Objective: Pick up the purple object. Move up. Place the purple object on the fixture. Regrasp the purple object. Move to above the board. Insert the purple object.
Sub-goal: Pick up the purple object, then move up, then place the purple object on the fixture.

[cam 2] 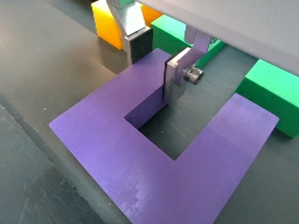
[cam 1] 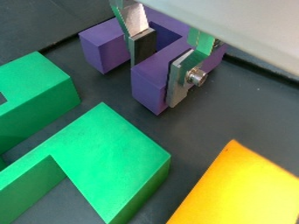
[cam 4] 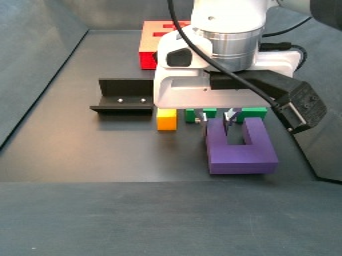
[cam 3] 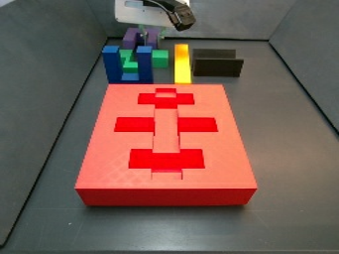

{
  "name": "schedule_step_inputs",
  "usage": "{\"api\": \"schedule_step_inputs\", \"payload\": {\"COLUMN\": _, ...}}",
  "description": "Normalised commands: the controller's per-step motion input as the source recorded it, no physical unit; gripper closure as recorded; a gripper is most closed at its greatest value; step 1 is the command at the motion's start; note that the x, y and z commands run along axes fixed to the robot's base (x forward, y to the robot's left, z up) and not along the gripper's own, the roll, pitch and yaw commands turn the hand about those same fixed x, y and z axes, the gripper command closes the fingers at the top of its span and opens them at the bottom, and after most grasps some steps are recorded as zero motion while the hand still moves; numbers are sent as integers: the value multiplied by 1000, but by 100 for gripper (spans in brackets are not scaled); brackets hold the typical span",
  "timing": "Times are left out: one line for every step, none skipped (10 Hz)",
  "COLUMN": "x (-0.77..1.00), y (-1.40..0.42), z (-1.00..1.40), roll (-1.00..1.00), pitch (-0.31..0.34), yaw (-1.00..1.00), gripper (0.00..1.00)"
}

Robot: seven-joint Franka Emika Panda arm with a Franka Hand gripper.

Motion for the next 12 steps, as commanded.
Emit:
{"api": "schedule_step_inputs", "payload": {"x": 0, "y": 0, "z": 0, "roll": 0, "pitch": 0, "yaw": 0, "gripper": 100}}
{"api": "schedule_step_inputs", "payload": {"x": 0, "y": 0, "z": 0, "roll": 0, "pitch": 0, "yaw": 0, "gripper": 100}}
{"api": "schedule_step_inputs", "payload": {"x": 0, "y": 0, "z": 0, "roll": 0, "pitch": 0, "yaw": 0, "gripper": 100}}
{"api": "schedule_step_inputs", "payload": {"x": 0, "y": 0, "z": 833, "roll": 0, "pitch": 0, "yaw": 0, "gripper": 100}}
{"api": "schedule_step_inputs", "payload": {"x": -43, "y": 0, "z": 789, "roll": -9, "pitch": 27, "yaw": 31, "gripper": 100}}
{"api": "schedule_step_inputs", "payload": {"x": -55, "y": -2, "z": 504, "roll": 5, "pitch": 68, "yaw": 28, "gripper": 100}}
{"api": "schedule_step_inputs", "payload": {"x": -6, "y": 4, "z": 236, "roll": 33, "pitch": 53, "yaw": 20, "gripper": 100}}
{"api": "schedule_step_inputs", "payload": {"x": 31, "y": 0, "z": 0, "roll": -31, "pitch": 0, "yaw": 0, "gripper": 100}}
{"api": "schedule_step_inputs", "payload": {"x": 83, "y": 0, "z": -94, "roll": -323, "pitch": -149, "yaw": -40, "gripper": 100}}
{"api": "schedule_step_inputs", "payload": {"x": 0, "y": 20, "z": -14, "roll": -300, "pitch": -117, "yaw": 0, "gripper": 100}}
{"api": "schedule_step_inputs", "payload": {"x": 0, "y": 0, "z": 0, "roll": -166, "pitch": 0, "yaw": 0, "gripper": 100}}
{"api": "schedule_step_inputs", "payload": {"x": 311, "y": 0, "z": 103, "roll": -446, "pitch": -14, "yaw": 0, "gripper": 100}}
